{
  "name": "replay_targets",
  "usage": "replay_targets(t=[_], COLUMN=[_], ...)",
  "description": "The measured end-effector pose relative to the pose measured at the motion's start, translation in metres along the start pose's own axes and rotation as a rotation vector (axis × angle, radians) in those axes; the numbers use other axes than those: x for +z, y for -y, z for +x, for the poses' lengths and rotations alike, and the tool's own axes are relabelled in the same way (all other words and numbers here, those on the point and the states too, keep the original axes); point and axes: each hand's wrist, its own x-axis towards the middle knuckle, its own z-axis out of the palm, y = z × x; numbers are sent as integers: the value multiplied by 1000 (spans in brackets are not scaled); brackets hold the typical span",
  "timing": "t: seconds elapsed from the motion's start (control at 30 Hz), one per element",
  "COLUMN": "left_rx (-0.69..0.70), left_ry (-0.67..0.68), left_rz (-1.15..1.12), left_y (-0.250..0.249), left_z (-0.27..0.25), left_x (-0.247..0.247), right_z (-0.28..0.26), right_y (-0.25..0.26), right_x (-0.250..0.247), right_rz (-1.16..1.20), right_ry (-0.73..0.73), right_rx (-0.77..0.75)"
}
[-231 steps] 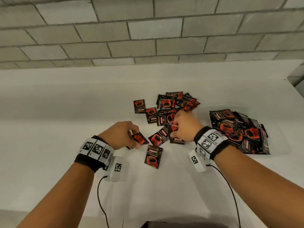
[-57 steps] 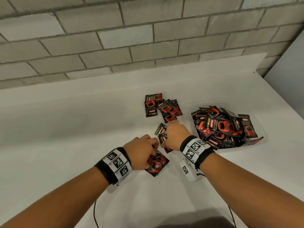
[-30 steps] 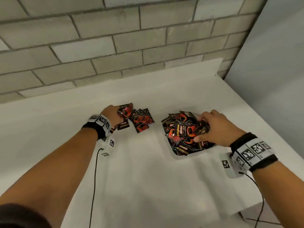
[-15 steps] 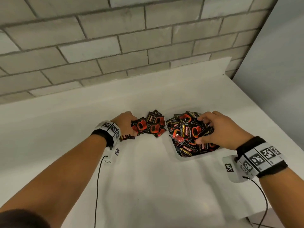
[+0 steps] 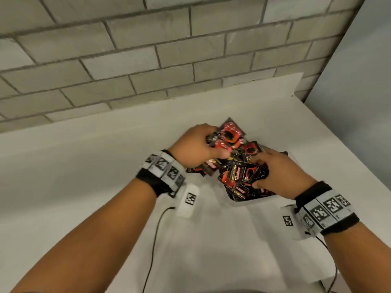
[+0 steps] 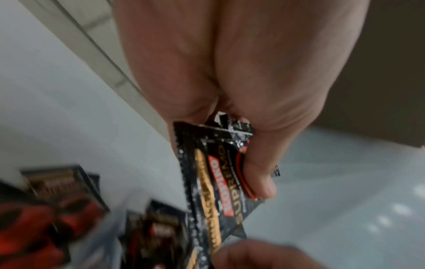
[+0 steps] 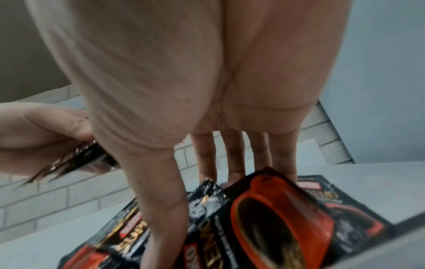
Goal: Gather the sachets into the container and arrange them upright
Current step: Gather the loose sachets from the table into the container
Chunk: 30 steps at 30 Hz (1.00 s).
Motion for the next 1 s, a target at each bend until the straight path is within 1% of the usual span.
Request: replay_targets(t=[0.07,0.17,0.23,0.27,0.3,0.37,0.43,0.53,0.6,0.67,0.7,0.77,0.8,0.87,0.93,1.0], left_rx=[57,87,105,117,130,156,165,70,7,-60,-104,-177,-182,-135,-115,-141], left_ry=[91,192,210,195,164,104,92,104,20,-58,-44,93,171,276,329,326], left_rz=[87,232,344,391,425,428,376,184,102,103,123,220,291,443,570,674], left_y=[-12,-19,-19,-18,-18,-16,-10,9,30,55,67,86,91,95,95,96], left_z=[18,38,47,49,50,50,48,40,36,37,39,43,45,49,51,49], left_x=[33,75,93,98,101,100,87,57,37,18,12,12,16,31,44,47], right_z=[-2,-5,-8,-9,-11,-12,-8,1,3,5,6,10,11,10,6,-2], right_y=[-8,-19,-26,-26,-25,-19,-18,-27,-31,-32,-31,-32,-32,-32,-26,-11], right_x=[-11,-28,-36,-37,-36,-29,-18,-7,-4,-7,-9,-13,-14,-18,-22,-23], right_rz=[23,43,49,62,86,178,247,164,116,58,22,0,19,84,133,157], right_ry=[-21,-79,-136,-154,-159,-133,-85,-79,-121,-172,-186,-198,-209,-252,-301,-288], right_rx=[26,79,111,90,35,-107,-170,-136,-116,-85,-63,-23,-13,-15,-54,-152])
